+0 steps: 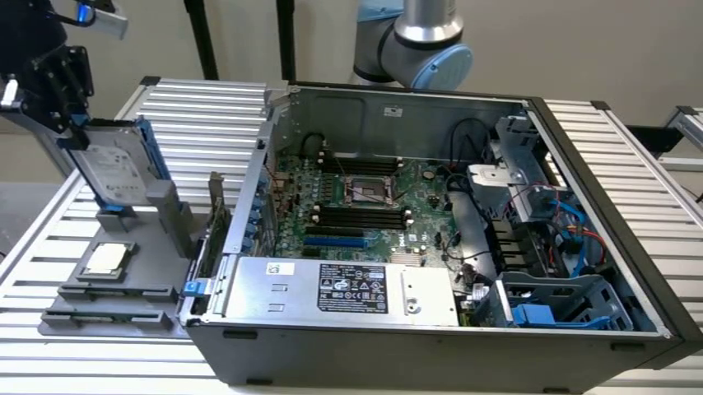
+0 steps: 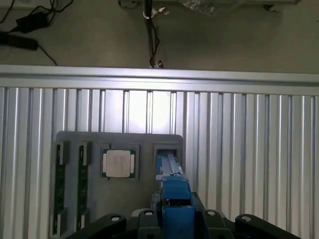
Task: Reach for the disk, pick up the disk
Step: 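Pick up the disk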
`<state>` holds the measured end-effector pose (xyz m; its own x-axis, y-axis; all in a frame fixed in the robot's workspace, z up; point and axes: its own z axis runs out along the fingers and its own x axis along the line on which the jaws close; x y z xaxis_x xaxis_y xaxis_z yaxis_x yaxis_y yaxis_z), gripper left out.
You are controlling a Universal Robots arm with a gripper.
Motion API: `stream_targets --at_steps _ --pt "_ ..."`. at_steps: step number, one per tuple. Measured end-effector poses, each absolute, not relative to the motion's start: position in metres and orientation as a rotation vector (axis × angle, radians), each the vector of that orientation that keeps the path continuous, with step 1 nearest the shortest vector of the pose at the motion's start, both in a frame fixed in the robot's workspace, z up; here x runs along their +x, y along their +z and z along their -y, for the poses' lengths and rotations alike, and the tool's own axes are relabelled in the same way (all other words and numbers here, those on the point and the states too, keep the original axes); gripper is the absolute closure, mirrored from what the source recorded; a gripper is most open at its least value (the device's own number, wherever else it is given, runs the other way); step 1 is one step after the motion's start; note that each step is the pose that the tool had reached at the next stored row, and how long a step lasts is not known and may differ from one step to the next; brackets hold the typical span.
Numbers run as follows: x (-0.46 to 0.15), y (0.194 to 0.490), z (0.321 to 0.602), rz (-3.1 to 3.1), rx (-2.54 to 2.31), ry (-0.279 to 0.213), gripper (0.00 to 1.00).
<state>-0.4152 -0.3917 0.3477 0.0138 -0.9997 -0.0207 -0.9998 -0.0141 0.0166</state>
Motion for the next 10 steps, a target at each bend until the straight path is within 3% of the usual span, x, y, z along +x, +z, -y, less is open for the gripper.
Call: stream_targets --at_steps 10 --pt "-0.403 0.393 0.392 -2.189 -2.245 0.046 0.67"
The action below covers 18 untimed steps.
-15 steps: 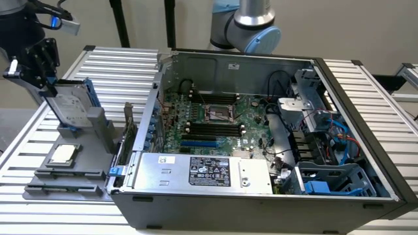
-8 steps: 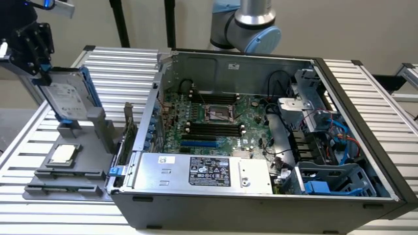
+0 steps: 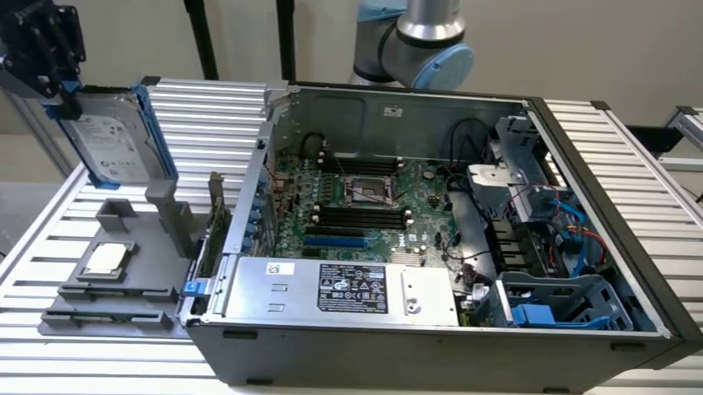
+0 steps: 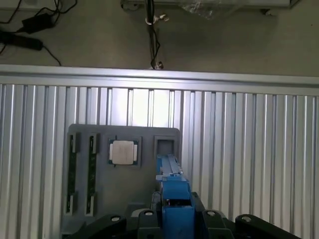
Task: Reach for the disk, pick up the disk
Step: 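Pick up the disk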
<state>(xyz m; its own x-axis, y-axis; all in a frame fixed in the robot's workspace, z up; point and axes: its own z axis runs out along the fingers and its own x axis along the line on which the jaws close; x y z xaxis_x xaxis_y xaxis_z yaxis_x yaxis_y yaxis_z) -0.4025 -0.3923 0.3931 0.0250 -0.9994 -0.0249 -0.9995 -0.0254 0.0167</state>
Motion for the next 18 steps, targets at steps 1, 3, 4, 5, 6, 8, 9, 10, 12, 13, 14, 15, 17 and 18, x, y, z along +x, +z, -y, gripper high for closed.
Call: stream_targets --at_steps 1,3,4,5,6,8,9,10,12,13,14,15,17,18 --pt "-0.400 0.398 0.393 -2.187 -2.246 0.048 0.67" --pt "-0.396 0.407 0.393 -2.183 -2.248 0.050 0.67" --pt "-0.393 0.411 0.394 -2.181 -2.248 0.052 0.67" --pt "-0.390 0.416 0.394 -2.179 -2.249 0.053 0.67" --pt "-0.387 0.421 0.395 -2.178 -2.249 0.054 0.67" --pt "-0.381 0.429 0.396 -2.175 -2.249 0.057 0.67" --pt "-0.378 0.434 0.397 -2.175 -2.249 0.057 0.67" --pt "-0.374 0.439 0.398 -2.174 -2.249 0.058 0.67" --pt "-0.366 0.448 0.400 -2.174 -2.248 0.059 0.67" --pt "-0.362 0.452 0.401 -2.173 -2.248 0.059 0.67" --pt "-0.358 0.457 0.402 -2.173 -2.248 0.060 0.67" --pt "-0.353 0.461 0.403 -2.173 -2.248 0.060 0.67" --pt "-0.344 0.470 0.405 -2.173 -2.248 0.060 0.67" --pt "-0.339 0.475 0.407 -2.173 -2.248 0.061 0.67"
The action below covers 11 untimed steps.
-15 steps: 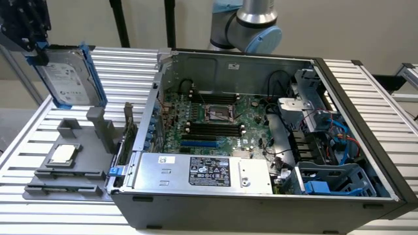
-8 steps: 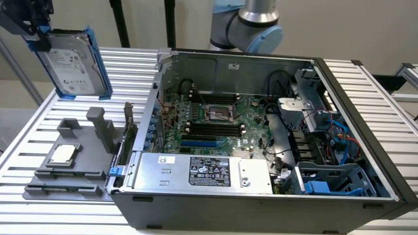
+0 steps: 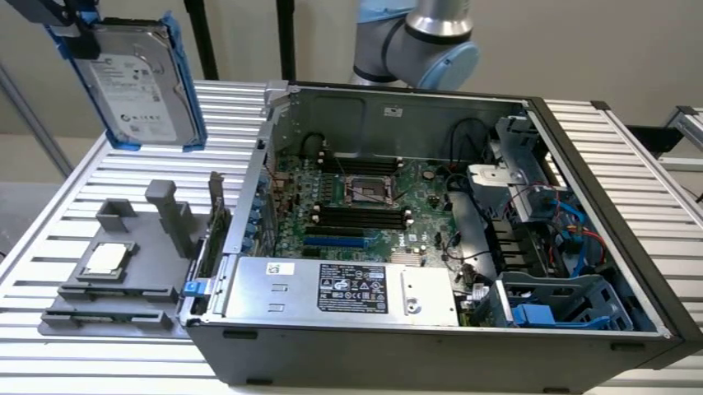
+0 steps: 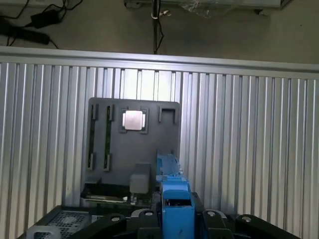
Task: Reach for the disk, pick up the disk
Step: 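Pick up the disk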
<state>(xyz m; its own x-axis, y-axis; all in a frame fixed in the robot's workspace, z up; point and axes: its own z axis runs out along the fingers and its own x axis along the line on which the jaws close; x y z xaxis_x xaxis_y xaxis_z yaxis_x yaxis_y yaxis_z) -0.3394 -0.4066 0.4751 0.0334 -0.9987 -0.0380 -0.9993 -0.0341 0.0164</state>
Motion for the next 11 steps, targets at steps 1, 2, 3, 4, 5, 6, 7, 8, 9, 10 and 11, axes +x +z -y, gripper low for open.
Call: stream_targets --at_steps 1,2,3,4,5,6,7,8,9,10,11 --pt "-0.335 0.480 0.408 -2.173 -2.248 0.061 0.67" --pt "-0.330 0.484 0.409 -2.173 -2.248 0.061 0.67" --pt "-0.326 0.488 0.410 -2.173 -2.248 0.061 0.67" --pt "-0.321 0.493 0.411 -2.173 -2.247 0.062 0.67" --pt "-0.317 0.497 0.412 -2.172 -2.247 0.062 0.67" --pt "-0.312 0.501 0.414 -2.173 -2.247 0.063 0.67" --pt "-0.308 0.504 0.415 -2.173 -2.247 0.063 0.67" --pt "-0.303 0.507 0.416 -2.172 -2.247 0.063 0.67" --pt "-0.298 0.510 0.417 -2.172 -2.247 0.063 0.67" --pt "-0.294 0.513 0.418 -2.172 -2.247 0.064 0.67" --pt "-0.290 0.515 0.419 -2.172 -2.247 0.064 0.67"
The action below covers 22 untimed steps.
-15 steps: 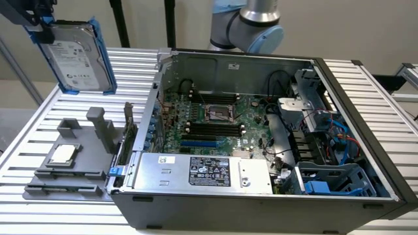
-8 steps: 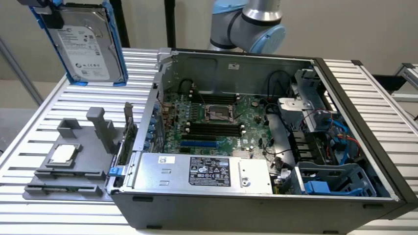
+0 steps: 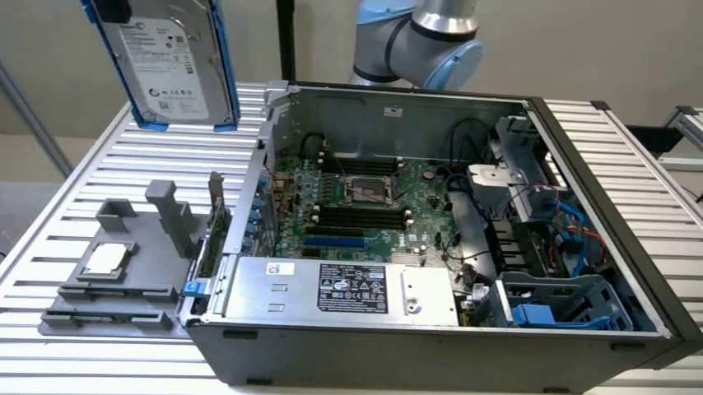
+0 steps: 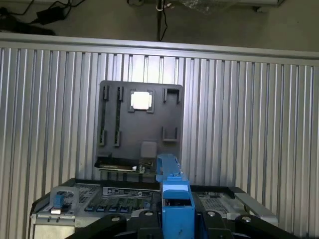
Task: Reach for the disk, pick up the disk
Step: 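Pick up the disk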
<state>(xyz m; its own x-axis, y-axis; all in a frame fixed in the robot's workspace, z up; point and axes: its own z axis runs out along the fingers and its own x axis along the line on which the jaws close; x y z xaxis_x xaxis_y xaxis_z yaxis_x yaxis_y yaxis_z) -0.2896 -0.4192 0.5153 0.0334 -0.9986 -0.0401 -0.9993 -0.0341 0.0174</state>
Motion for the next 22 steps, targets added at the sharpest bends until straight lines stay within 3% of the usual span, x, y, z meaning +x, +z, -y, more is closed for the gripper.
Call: stream_targets --at_steps 22 --pt "-0.190 0.537 0.447 -2.174 -2.248 0.068 0.67"
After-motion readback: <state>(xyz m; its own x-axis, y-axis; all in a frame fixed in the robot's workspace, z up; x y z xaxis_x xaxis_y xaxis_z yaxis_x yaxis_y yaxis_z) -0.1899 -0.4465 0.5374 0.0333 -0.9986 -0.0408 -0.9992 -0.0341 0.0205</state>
